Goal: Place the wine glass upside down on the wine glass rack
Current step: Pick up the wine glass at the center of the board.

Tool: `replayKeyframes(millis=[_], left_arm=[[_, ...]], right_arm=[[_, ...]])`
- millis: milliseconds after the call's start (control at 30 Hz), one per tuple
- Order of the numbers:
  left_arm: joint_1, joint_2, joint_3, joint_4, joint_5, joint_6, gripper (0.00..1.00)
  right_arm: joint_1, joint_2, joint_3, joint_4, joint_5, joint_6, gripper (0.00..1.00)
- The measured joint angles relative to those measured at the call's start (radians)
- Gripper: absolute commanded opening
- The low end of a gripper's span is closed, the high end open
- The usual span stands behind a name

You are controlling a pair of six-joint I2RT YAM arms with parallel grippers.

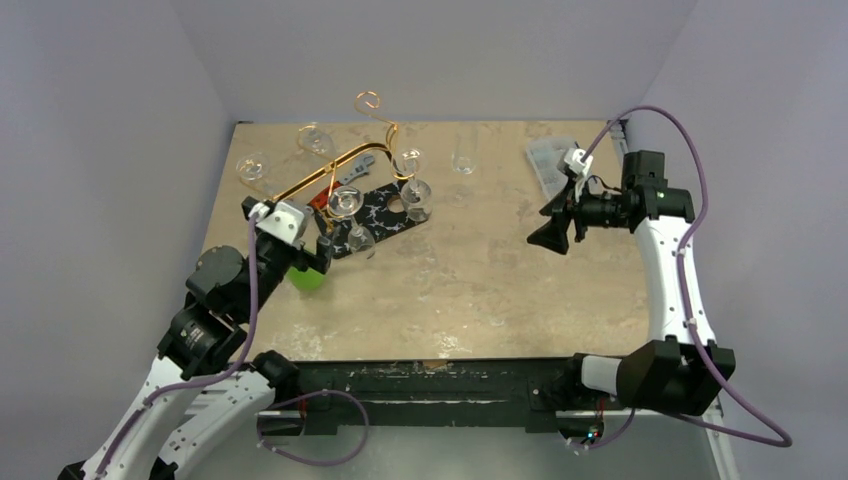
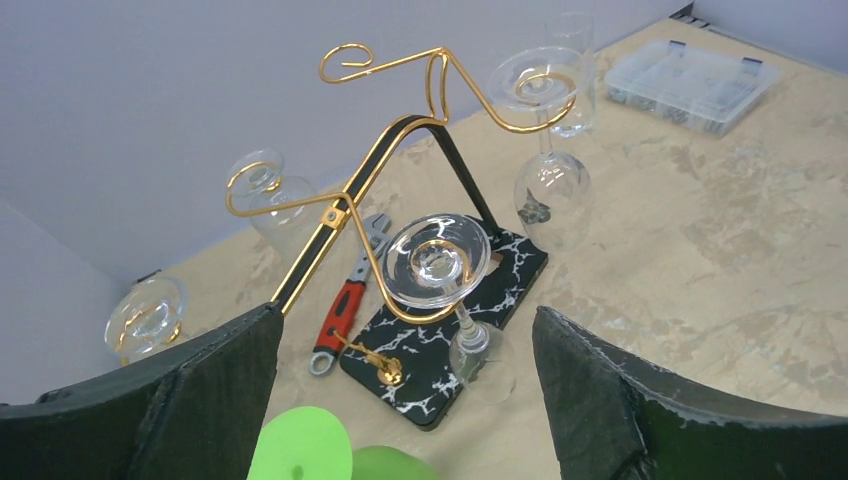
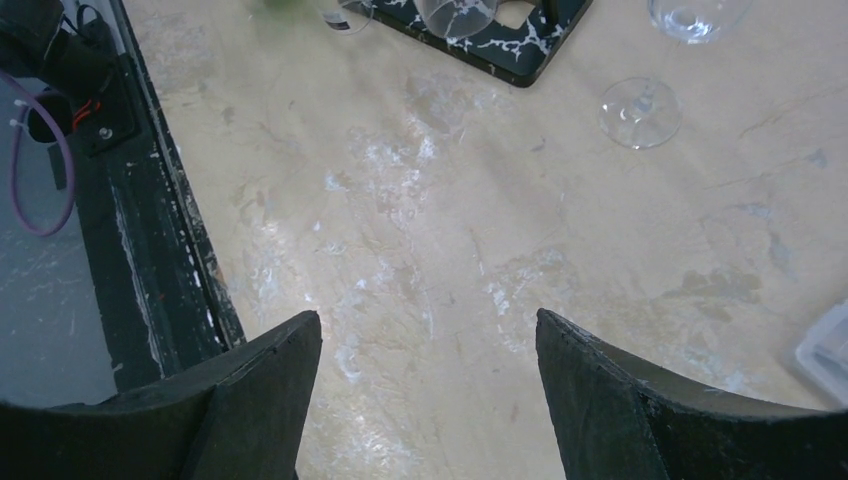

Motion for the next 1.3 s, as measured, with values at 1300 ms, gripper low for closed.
replayKeyframes(millis=[1300], left_arm=[[0.038,-0.026,-0.046,0.023,0.107,-0.106,0.93]], right_arm=[[0.327,0.402,0.615,0.097,0.301,0.337,0.77]])
